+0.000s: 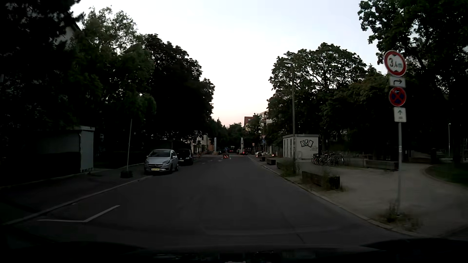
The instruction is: Follow the waypoints while adhering to traffic rules and regulations
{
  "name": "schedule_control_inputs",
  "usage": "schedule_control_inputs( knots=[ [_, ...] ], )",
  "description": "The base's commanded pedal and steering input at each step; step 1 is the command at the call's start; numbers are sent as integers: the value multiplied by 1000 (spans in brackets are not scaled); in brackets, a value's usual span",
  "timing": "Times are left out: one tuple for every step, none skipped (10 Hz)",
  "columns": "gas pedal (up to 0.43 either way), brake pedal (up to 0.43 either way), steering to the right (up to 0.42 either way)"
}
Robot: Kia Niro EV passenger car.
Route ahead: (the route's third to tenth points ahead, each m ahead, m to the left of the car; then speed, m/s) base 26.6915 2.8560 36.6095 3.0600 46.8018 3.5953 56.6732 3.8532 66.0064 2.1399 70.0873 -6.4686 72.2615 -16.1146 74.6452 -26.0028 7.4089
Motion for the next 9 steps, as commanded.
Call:
schedule_control_inputs(
  knots=[
    [110, 0, 7],
    [110, 0, 5],
    [110, 0, 5],
    [110, 0, 5],
    [110, 0, 5],
    [98, 0, 4],
    [98, 0, 4],
    [87, 0, 5],
    [79, 0, 4]
  ],
)
